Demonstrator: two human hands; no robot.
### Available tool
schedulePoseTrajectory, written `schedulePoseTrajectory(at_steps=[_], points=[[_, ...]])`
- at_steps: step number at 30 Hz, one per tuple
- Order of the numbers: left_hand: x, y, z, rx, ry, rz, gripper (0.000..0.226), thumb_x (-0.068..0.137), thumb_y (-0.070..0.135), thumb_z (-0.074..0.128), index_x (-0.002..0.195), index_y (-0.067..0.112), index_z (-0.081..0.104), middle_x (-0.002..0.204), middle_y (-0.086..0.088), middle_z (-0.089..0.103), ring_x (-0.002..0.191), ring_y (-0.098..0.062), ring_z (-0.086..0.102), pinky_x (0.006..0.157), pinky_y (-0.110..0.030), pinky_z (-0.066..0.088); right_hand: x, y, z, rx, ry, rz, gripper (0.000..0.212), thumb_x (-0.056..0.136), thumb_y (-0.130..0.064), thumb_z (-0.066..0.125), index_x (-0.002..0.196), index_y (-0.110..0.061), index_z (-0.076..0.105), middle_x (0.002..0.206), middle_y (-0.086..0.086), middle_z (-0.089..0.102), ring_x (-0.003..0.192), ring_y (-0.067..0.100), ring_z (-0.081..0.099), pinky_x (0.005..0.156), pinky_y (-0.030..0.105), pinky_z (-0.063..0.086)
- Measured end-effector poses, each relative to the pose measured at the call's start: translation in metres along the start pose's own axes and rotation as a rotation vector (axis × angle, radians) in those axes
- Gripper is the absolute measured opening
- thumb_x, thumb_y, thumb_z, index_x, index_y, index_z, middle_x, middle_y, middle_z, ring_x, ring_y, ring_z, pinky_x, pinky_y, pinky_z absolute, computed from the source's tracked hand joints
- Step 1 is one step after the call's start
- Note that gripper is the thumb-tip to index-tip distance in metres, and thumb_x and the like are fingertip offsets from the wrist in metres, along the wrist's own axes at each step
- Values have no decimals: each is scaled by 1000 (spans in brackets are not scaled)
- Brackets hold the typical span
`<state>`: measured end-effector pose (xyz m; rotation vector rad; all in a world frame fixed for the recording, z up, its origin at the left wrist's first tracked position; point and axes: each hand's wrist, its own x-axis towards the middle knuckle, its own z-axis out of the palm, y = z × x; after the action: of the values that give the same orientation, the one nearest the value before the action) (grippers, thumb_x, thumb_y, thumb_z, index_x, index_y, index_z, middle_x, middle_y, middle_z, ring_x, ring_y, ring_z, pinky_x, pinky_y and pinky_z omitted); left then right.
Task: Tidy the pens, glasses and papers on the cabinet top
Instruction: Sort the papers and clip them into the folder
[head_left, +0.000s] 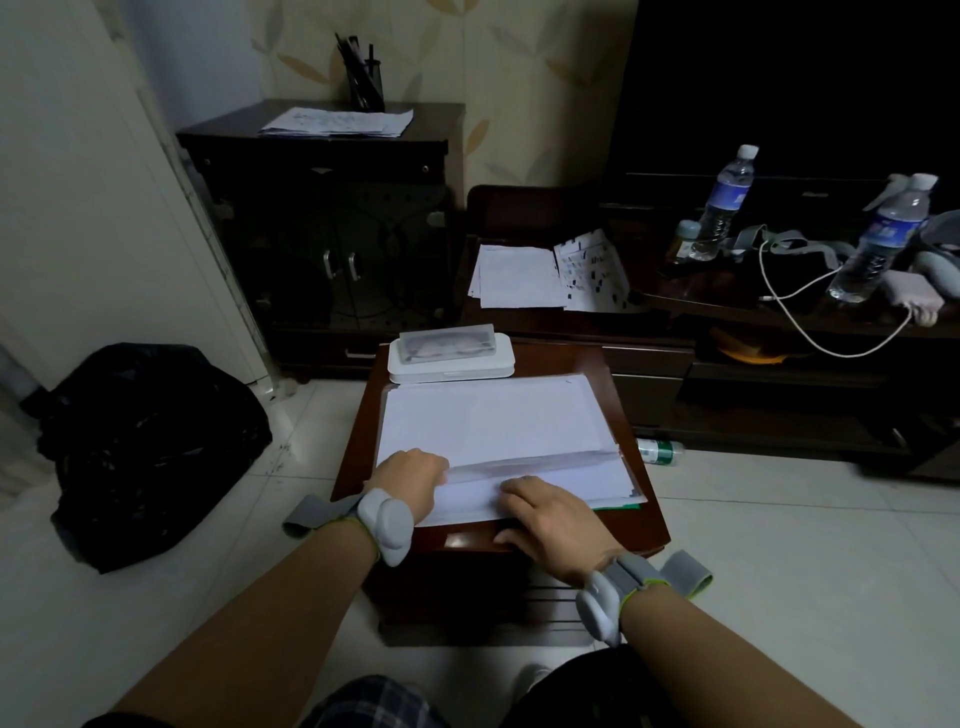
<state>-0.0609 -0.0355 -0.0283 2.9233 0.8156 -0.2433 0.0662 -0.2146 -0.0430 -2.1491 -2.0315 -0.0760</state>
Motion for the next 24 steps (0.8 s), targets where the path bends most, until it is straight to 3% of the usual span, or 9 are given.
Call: schedulePoseTrajectory(at_steps=[2, 4, 6, 9, 12, 17, 21, 24], points=[[0, 1, 0, 15, 11, 2, 17, 93, 8, 41, 101, 10, 56, 108, -11, 62, 102, -29, 57, 77, -31, 40, 4, 0, -1, 54, -65, 59, 45, 89, -46, 43, 108, -13, 67, 124, 6, 63, 116, 21, 60, 87, 27, 53], [0, 3, -2, 51, 5, 5, 20, 93, 7, 40, 105, 11, 56, 111, -11, 61, 103, -28, 57, 74, -29, 37, 8, 0, -3, 83, -173, 97, 44, 98, -37, 40, 131, -11, 52, 147, 7, 41, 137, 19, 38, 104, 32, 42], [-2, 6, -5, 98, -10, 4, 25, 91, 3, 40, 108, 12, 55, 113, -10, 60, 104, -28, 57, 73, -28, 37, 11, 1, -7, 42, -255, 90, 42, 100, -30, 36, 139, -14, 41, 153, 5, 30, 141, 18, 29, 107, 32, 37], [-3, 8, -13, 129, -19, 0, 34, 86, -1, 40, 112, 15, 56, 116, -11, 58, 108, -30, 56, 79, -32, 42, 16, 1, -13, -40, -330, 55, 43, 99, -15, 35, 142, -12, 34, 152, 9, 30, 141, 19, 29, 107, 32, 33], [-3, 8, -19, 154, -4, 7, 36, 85, -3, 39, 113, 14, 55, 117, -11, 58, 108, -30, 56, 78, -31, 40, 20, -1, -16, -90, -330, 69, 46, 93, -7, 36, 139, -9, 33, 142, 13, 42, 132, 27, 41, 100, 36, 39], [-4, 6, -34, 150, 45, 23, 29, 87, 0, 41, 105, 14, 58, 112, -10, 60, 104, -30, 57, 69, -29, 34, 22, -3, -24, -83, -250, 123, 42, 91, -10, 39, 133, -15, 44, 131, 7, 53, 119, 27, 51, 90, 36, 43], [1, 0, -50, 3, 76, 18, 19, 91, 9, 45, 91, 15, 63, 104, -8, 64, 99, -29, 59, 70, -31, 42, 30, -2, -42, -104, 60, 102, 33, 68, -6, 48, 95, -13, 66, 87, 6, 66, 76, 27, 67, 64, 28, 49], [2, -4, -68, -146, 37, 9, 24, 91, 14, 49, 67, 15, 50, 80, -7, 57, 82, -27, 54, 65, -29, 39, 40, 5, -57, -139, 232, 55, 36, 66, -8, 38, 87, -16, 65, 80, 1, 62, 72, 23, 59, 75, 26, 36]])
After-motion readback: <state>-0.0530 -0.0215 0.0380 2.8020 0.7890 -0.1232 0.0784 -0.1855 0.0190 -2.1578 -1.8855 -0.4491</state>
